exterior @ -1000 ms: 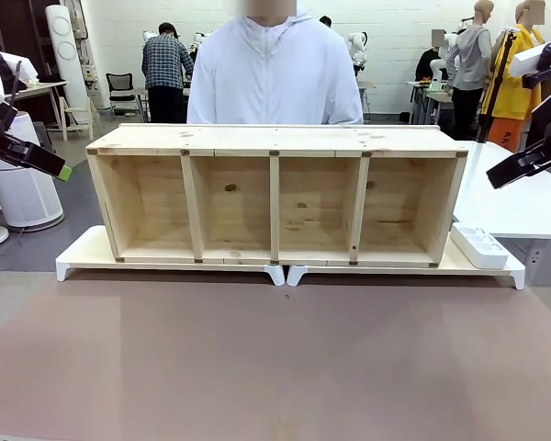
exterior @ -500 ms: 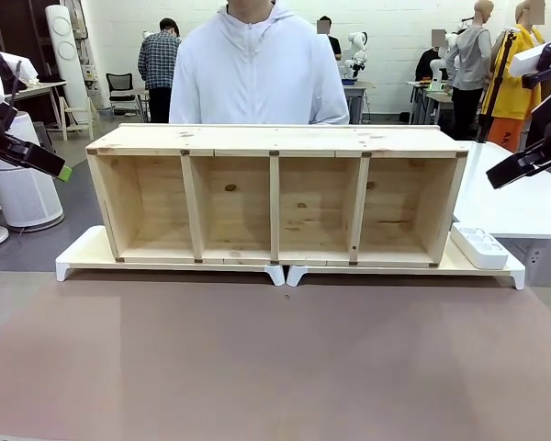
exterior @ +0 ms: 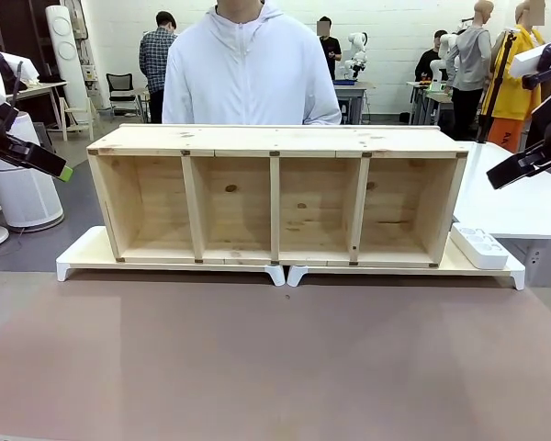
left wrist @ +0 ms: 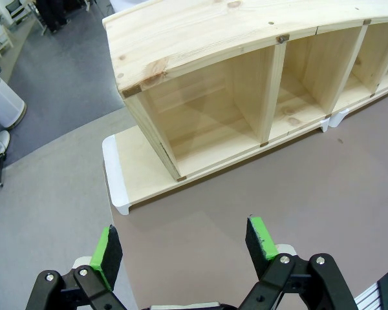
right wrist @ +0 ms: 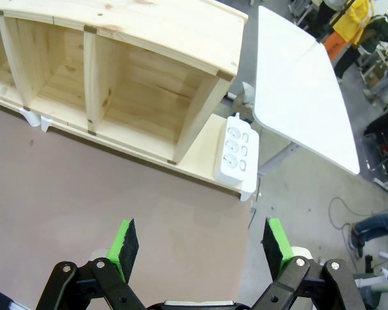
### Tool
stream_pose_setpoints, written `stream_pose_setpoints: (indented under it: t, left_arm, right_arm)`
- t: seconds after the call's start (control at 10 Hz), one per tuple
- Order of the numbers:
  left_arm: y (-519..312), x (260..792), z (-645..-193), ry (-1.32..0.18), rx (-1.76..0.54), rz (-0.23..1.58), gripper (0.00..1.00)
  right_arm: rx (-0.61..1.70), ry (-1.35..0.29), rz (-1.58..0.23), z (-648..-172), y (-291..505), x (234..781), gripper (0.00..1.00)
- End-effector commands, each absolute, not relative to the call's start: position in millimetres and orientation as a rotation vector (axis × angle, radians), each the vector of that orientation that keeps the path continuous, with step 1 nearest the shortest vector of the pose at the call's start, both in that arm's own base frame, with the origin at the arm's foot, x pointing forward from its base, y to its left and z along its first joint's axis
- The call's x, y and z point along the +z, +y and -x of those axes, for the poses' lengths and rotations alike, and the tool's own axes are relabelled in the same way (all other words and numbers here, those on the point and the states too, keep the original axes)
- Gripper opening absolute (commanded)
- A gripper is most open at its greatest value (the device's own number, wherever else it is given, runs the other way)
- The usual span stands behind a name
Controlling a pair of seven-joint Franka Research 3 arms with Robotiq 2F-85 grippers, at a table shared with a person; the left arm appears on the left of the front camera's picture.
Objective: Perform cable management.
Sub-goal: When the cord part of the Power Cable appears at the lower middle area of the table and stops, grasp the cord part of the Power Cable.
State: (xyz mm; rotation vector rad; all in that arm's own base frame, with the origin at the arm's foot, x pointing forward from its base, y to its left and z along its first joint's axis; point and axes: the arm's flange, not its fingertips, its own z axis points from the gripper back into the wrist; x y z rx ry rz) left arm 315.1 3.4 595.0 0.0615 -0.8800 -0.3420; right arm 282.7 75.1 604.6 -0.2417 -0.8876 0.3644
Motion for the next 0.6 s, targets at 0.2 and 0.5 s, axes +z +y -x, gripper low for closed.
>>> stream_pose_setpoints:
  t: [0.2,0.5]
  left_arm:
    - [4.3,594.5,-317.4,-0.887,-0.338,-0.061,1.0]
    - [4.3,594.5,-317.4,-0.887,-0.338,-0.061,1.0]
  right_arm:
    - [0.371,-0.892,0.247,-282.9,74.9,605.5,1.0]
    - [0.371,-0.892,0.247,-282.9,74.9,605.5,1.0]
